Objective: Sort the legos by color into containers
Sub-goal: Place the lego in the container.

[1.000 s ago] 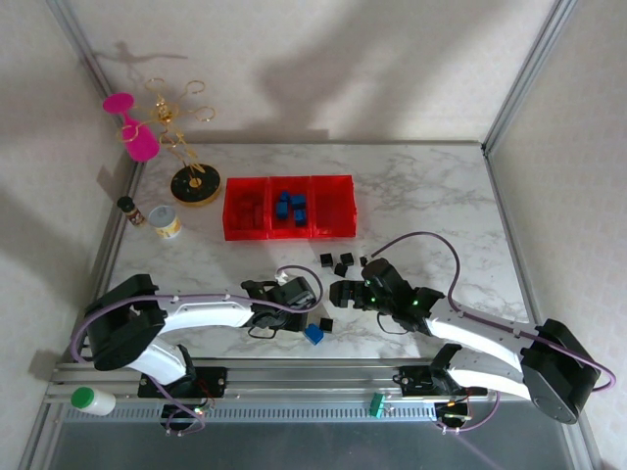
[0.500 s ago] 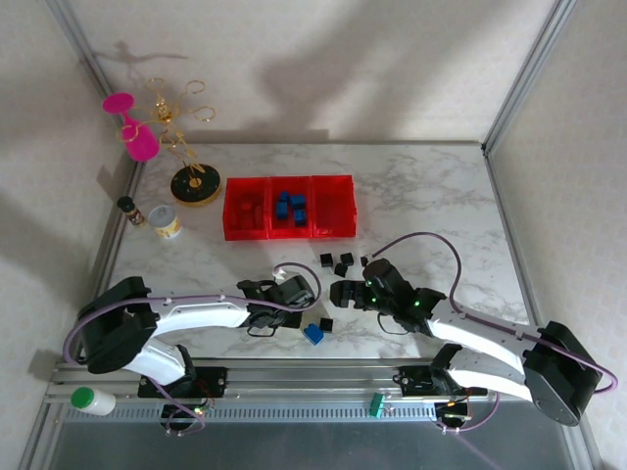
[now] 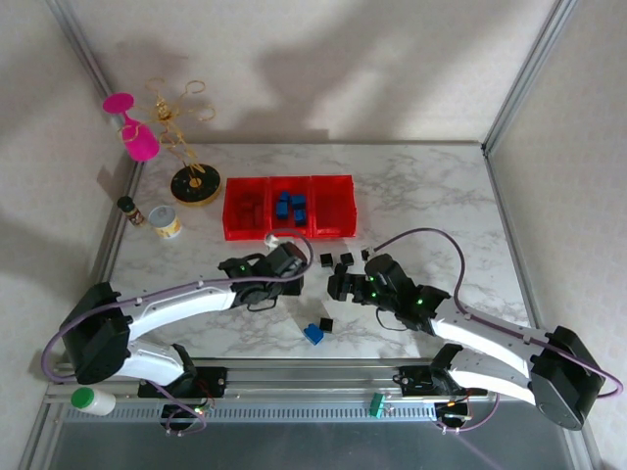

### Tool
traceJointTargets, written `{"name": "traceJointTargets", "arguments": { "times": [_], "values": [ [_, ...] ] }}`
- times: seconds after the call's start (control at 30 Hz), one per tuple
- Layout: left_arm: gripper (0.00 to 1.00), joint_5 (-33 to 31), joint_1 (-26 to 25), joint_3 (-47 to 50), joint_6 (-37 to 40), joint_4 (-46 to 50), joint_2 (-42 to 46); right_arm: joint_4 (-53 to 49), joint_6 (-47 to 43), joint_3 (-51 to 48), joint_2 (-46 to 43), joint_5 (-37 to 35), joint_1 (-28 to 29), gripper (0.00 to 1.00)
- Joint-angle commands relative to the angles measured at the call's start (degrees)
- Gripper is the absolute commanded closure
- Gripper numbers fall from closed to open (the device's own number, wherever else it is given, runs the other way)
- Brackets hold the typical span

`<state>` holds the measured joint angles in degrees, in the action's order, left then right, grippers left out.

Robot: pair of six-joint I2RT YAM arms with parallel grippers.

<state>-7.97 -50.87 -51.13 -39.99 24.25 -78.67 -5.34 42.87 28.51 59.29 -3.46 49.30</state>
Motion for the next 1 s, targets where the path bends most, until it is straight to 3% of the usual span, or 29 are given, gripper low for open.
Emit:
{"name": "traceJointTargets", "arguments": {
  "times": [0.0, 0.33, 0.77, 0.97],
  "values": [
    [0.76, -2.2, 4.1, -4.2, 4.9, 0.5, -0.1, 1.0, 1.2, 2.7, 0.2, -1.8, -1.1, 0.01],
    [0.78, -4.4, 14.5, -20.5, 10.1, -2.9, -16.2, 5.0, 1.2, 5.0, 4.4, -1.6, -4.4, 0.01],
    [0.77, -5.6, 21.0, -41.4, 14.9, -1.0, -39.6, 6.2, -0.1, 5.4, 6.4, 0.1, -6.8, 0.01],
    [0.63, -8.2, 21.6, -48.4, 16.8, 3.0, -45.4, 5.4, -0.5, 5.4, 5.7, -0.1, -7.1, 0.01]
  ]
}}
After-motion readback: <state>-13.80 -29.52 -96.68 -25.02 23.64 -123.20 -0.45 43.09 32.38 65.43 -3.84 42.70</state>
